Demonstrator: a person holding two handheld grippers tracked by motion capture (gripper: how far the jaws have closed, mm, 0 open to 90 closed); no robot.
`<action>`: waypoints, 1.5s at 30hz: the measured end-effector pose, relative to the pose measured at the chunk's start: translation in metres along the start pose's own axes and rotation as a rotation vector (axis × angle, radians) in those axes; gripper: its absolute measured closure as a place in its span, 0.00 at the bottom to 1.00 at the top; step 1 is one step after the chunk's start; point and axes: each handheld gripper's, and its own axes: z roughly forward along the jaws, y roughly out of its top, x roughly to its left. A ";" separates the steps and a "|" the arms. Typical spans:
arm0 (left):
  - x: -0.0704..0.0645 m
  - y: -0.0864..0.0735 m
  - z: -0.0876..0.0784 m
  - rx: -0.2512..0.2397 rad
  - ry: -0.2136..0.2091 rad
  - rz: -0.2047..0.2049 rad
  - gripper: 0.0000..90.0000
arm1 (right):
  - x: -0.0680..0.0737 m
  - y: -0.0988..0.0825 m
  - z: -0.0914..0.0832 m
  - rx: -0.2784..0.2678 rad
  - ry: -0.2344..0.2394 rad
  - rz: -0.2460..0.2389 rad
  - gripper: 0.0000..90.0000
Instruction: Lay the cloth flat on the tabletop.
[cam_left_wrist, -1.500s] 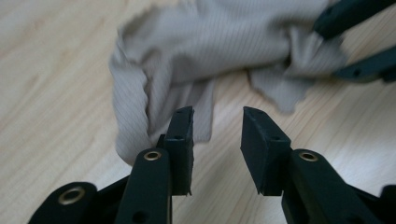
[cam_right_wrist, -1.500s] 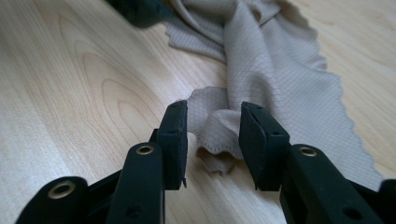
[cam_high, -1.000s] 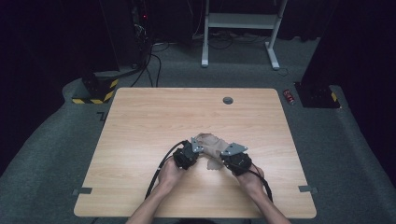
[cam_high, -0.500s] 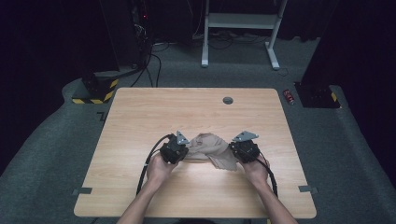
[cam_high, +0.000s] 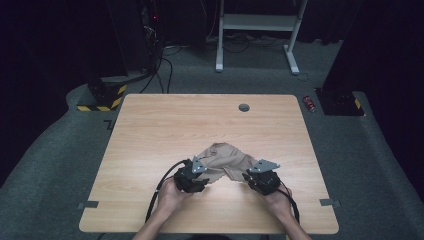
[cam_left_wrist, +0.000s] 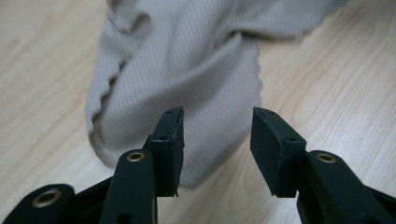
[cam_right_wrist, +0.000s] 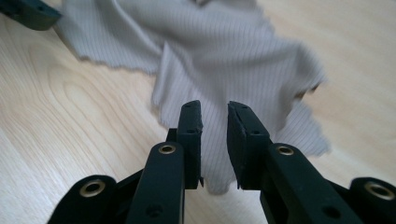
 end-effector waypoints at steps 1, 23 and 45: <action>0.000 0.000 0.000 0.000 0.000 0.000 0.61 | 0.000 0.000 0.000 0.000 0.000 0.000 0.83; 0.015 -0.011 -0.022 -0.073 -0.028 -0.041 0.98 | 0.000 -0.005 -0.013 0.015 0.023 -0.001 0.99; 0.007 -0.051 -0.047 -0.112 -0.050 -0.107 0.71 | 0.018 -0.017 -0.047 -0.053 0.063 0.026 0.85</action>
